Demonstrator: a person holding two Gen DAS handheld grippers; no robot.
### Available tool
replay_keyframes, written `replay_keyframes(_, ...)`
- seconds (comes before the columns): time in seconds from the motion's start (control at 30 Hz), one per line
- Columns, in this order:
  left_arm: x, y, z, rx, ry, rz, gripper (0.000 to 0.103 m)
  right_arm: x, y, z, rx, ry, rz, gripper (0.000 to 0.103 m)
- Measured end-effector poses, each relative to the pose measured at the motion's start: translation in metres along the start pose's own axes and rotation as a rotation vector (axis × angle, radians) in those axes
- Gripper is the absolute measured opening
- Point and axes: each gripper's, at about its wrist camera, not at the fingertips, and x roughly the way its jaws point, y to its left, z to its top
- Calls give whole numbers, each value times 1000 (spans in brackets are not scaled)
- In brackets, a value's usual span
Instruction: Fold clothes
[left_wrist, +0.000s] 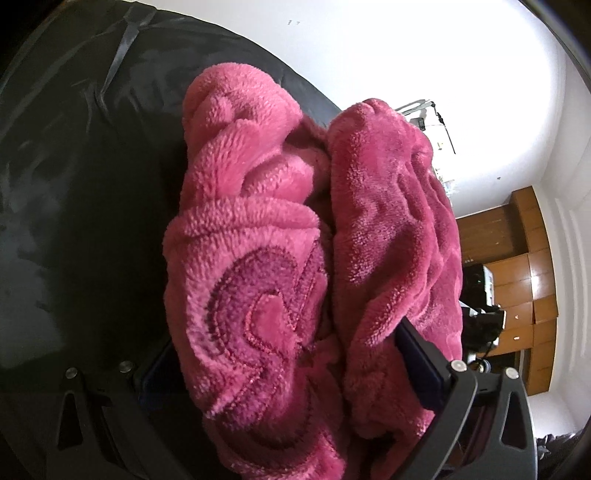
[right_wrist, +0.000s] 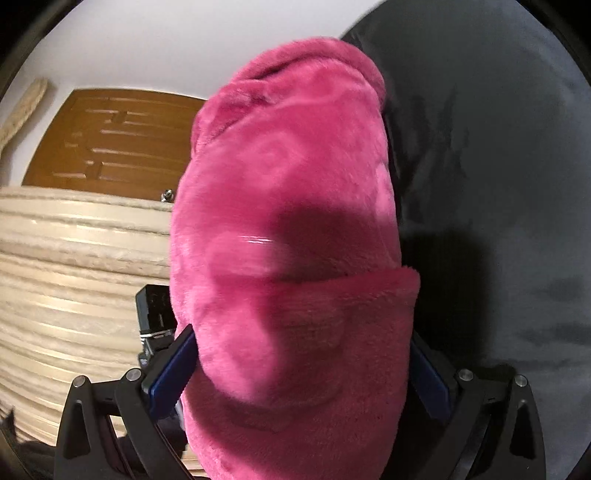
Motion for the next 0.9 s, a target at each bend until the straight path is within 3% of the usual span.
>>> replay_keyframes(0.23, 3, -3, 1, 11, 8, -25, 103, 13, 1, 6, 9, 27, 15, 103)
replay_keyframes(0.4, 7, -8, 3, 17, 34, -31, 102, 27, 6, 13, 18, 80, -8, 103)
replay_keyframes(0.53, 11, -12, 5, 11, 58, -31, 99, 36, 14, 14, 25, 69, -48, 102)
replay_keyframes(0.73, 13, -12, 4, -41, 62, -79, 88, 29, 31, 8, 8, -2, -91, 77)
replay_keyframes(0.9, 10, -33, 3, -29, 56, -99, 76, 10, 52, 4, -36, -83, -103, 68)
